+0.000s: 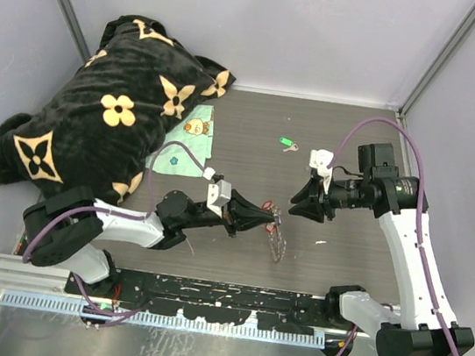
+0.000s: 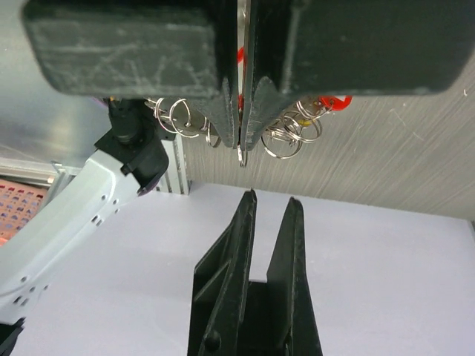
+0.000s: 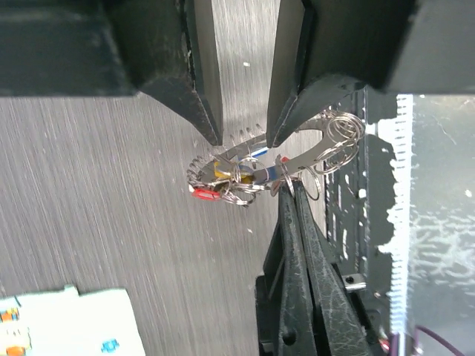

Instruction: Remove the keys from the keyring

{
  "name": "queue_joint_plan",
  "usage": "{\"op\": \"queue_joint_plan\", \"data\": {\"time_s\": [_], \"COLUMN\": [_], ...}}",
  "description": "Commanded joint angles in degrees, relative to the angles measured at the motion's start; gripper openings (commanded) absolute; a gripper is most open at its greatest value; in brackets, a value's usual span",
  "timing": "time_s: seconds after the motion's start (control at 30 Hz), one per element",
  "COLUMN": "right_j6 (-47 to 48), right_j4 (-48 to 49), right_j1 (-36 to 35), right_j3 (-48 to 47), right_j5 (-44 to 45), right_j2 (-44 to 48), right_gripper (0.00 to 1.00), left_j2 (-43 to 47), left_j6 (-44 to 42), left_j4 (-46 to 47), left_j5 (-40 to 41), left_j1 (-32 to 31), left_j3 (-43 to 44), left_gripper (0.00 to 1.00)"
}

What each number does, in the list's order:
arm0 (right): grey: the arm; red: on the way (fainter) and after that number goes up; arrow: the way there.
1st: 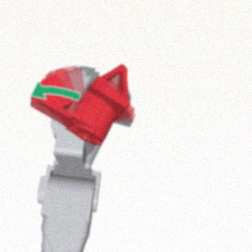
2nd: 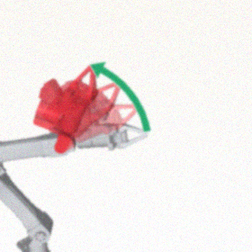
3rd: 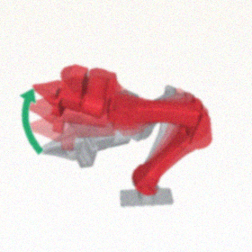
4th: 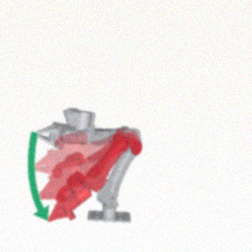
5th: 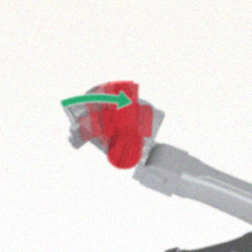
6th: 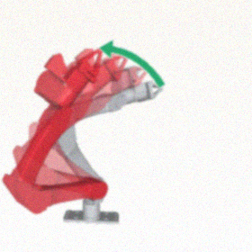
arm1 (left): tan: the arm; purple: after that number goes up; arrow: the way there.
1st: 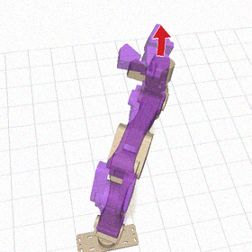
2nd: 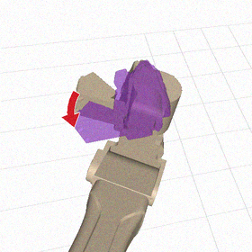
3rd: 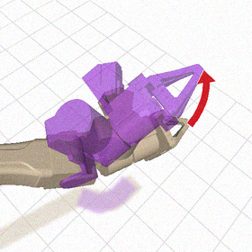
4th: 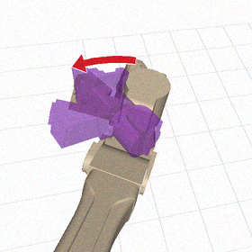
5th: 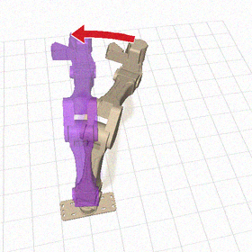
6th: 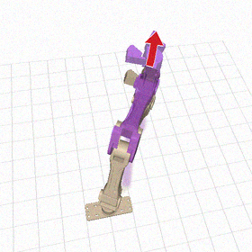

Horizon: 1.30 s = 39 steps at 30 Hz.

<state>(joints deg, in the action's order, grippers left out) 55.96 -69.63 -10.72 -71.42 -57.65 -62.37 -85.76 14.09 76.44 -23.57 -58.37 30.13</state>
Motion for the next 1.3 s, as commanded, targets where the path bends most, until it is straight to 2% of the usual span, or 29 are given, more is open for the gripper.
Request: {"op": "queue_joint_plan", "data": {"time_s": [0.0,0.2,0.4,0.67,0.87,1.27], "right_j6": [5.4,18.6,25.3,25.3,24.7,22.2], "right_j4": [1.7,-4.0,-9.1,-8.3,-7.8,-5.8], "right_j1": [0.7,0.8,0.7,0.7,0.7,0.7], "right_j3": [2.0,5.5,4.7,6.1,6.6,6.9], "right_j5": [-13.6,-21.5,-24.2,-25.3,-25.8,-25.6], "right_j2": [1.0,2.1,1.5,1.9,1.7,1.4], "right_gripper": [0.36,0.34,0.25,0.24,0.3,0.29], "left_j2": [4.9,7.5,8.0,7.4,7.2,6.6], "left_j6": [1.8,3.7,5.2,5.7,5.7,5.9], "left_j4": [5.5,5.5,5.5,5.5,5.5,5.5], "left_j5": [0.3,0.0,-0.6,-0.7,-0.7,-1.1], "left_j1": [0.2,0.2,0.1,-0.5,-1.0,-1.5], "left_j3": [-0.1,-0.2,1.0,2.2,2.8,3.7], "left_gripper": [0.0,0.0,0.0,0.0,0.0,0.0]}}
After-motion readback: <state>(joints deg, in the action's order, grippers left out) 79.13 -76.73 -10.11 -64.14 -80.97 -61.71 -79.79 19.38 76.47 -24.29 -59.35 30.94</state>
